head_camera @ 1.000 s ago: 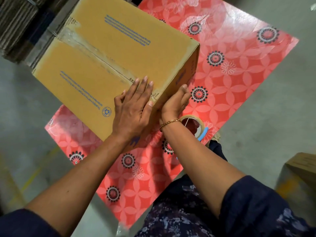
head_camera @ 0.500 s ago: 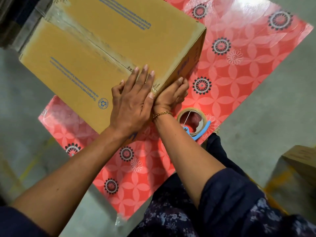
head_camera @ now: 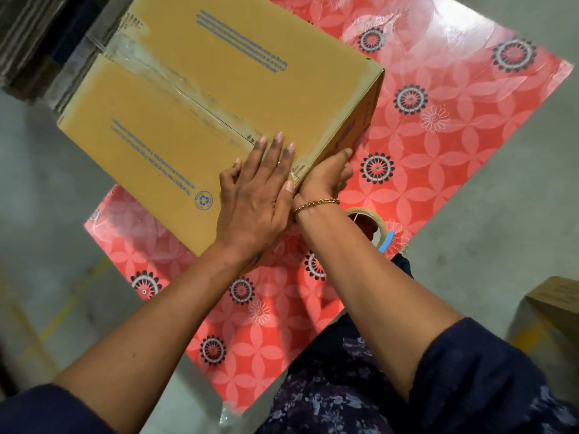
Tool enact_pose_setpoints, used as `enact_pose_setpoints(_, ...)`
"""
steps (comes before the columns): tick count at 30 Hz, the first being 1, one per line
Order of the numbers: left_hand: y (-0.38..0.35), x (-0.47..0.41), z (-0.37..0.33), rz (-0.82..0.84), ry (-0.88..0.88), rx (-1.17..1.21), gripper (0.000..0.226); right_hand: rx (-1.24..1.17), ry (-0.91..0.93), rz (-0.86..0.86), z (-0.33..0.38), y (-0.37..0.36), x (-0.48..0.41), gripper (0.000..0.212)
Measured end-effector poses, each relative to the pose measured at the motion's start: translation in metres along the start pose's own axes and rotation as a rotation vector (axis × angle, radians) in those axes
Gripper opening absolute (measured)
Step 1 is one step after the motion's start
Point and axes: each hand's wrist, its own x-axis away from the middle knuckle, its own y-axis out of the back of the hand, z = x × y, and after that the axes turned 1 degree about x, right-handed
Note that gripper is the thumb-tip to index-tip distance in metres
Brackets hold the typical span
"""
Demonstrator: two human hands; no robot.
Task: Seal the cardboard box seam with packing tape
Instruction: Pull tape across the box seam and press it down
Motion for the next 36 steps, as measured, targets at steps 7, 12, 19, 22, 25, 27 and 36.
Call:
enact_pose_setpoints(7, -0.004, -0.003, 0.002, -0.003, 0.004, 0.016, 0.058, -0.002, 0.011, -0.028, -0.001, -0.003, -0.008, 0.054)
enact_pose_setpoints(12, -0.004, -0.005, 0.003, -0.011, 0.009, 0.010, 0.057, 0.109, 0.049, -0.057, -0.003, -0.001, -0.017, 0.049)
enact_pose_setpoints(19, 0.001, -0.005, 0.002, -0.027, 0.019, -0.011, 0.059, 0.217, 0.153, -0.063, 0.005, 0.004, -0.018, 0.044)
enact_pose_setpoints(22, 0.001, -0.004, 0.002, -0.019, 0.017, -0.032, 0.063, 0.217, 0.263, 0.012, 0.019, 0.022, -0.023, 0.042)
enact_pose_setpoints(25, 0.000, -0.006, 0.002, 0.011, 0.028, -0.090, 0.072, 0.352, 0.948, 0.159, 0.051, 0.066, -0.017, 0.048)
enact_pose_setpoints(27, 0.000, -0.007, 0.002, 0.018, 0.030, -0.105, 0.078, 0.658, 1.561, 0.339, 0.081, 0.091, -0.015, 0.050)
enact_pose_setpoints(36, -0.006, -0.010, -0.012, 0.023, 0.081, -0.168, 0.086, 1.845, 2.318, 0.891, 0.137, 0.028, -0.018, 0.094)
